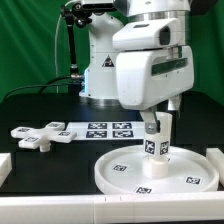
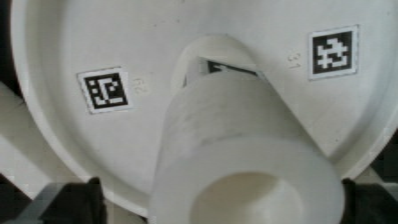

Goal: Assemble round table

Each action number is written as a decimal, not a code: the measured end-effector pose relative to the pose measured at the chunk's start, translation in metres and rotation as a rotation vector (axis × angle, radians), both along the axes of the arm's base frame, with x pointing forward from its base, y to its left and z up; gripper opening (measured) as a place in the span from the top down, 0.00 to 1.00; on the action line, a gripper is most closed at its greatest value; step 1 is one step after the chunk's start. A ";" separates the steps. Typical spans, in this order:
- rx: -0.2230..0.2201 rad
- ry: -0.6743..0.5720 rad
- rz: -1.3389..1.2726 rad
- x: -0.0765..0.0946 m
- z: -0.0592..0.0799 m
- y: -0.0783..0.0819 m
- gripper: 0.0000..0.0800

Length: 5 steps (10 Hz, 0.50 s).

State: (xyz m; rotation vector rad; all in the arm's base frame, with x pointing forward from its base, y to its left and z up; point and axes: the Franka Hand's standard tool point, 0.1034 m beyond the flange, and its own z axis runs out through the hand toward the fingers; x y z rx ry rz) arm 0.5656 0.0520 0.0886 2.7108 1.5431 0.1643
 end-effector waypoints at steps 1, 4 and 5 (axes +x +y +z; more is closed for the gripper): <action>-0.023 0.002 0.083 -0.001 0.000 0.001 0.19; -0.070 0.010 0.310 -0.003 -0.002 -0.002 0.19; -0.078 0.010 0.372 -0.003 -0.003 -0.002 0.19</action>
Offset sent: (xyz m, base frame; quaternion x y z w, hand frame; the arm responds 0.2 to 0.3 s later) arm -0.0027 -0.0018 -0.0025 0.0056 -0.0134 -0.2054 0.9786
